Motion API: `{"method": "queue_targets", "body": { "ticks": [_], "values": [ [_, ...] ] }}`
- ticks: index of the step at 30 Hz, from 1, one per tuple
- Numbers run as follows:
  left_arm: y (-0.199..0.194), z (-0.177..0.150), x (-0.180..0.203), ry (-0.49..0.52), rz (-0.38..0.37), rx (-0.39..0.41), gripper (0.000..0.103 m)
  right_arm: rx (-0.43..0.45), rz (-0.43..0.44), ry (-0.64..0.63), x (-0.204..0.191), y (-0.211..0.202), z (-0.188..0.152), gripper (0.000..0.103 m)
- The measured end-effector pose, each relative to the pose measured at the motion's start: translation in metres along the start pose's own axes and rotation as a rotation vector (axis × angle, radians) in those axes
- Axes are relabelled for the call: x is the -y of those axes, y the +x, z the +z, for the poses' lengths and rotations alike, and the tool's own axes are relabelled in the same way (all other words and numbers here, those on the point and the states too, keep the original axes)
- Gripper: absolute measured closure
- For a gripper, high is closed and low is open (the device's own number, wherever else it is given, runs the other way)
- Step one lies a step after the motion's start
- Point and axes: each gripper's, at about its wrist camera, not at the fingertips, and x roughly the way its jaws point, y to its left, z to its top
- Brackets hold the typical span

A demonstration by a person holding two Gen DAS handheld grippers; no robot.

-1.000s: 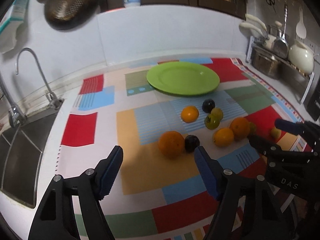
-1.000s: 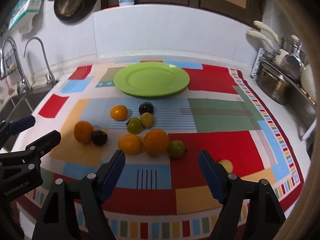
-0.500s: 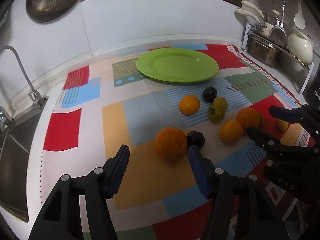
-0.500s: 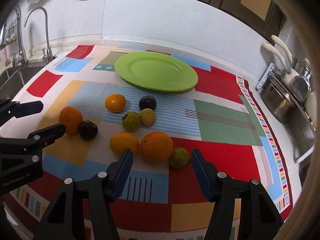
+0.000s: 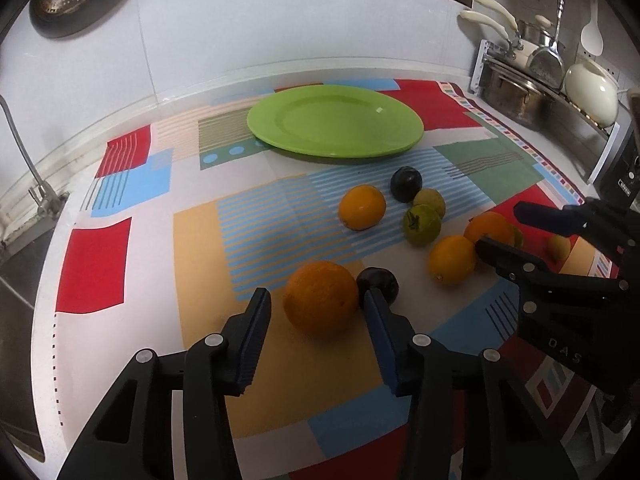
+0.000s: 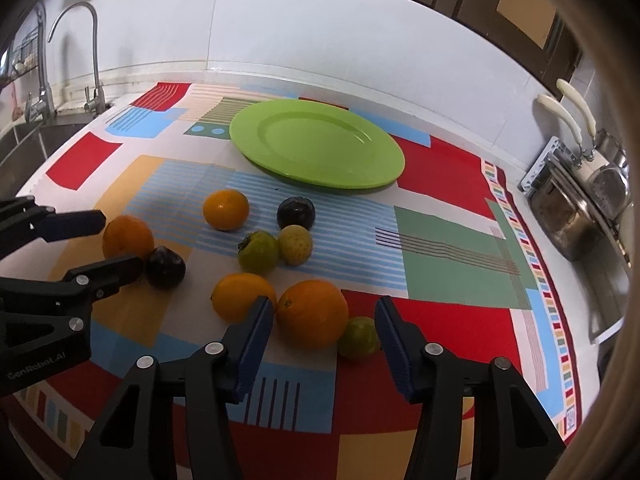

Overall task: Organize fruits
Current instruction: 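Grasp a large orange with the left tool while the right tool grasps another orange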

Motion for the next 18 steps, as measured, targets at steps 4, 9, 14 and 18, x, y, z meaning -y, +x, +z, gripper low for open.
{"method": "queue_targets", "body": {
  "ticks": [4,9,14,18],
  "values": [
    [0.0009,0.0013,-0.001,-0.011,-0.012,-0.001,0.057,-0.008,0.038,0.035,0.0068,0.0055,0.0026,0.055],
    [0.0027,0.0024,-0.0039,-0.029,-0.039,-0.012,0.063,-0.016,0.074,0.034,0.0043,0.0087,0.0048,0.064],
    [0.0036,0.002,-0.0065,-0.04,-0.057,-0.01,0.064,-0.013,0.076,0.045,0.0051,0.0088,0.0048,0.065],
    [0.0017,0.0019,-0.0073,-0.026,-0.065,-0.007,0.065,-0.005,0.059,0.06,0.0037,0.0076,0.0037,0.066]
  ]
}}
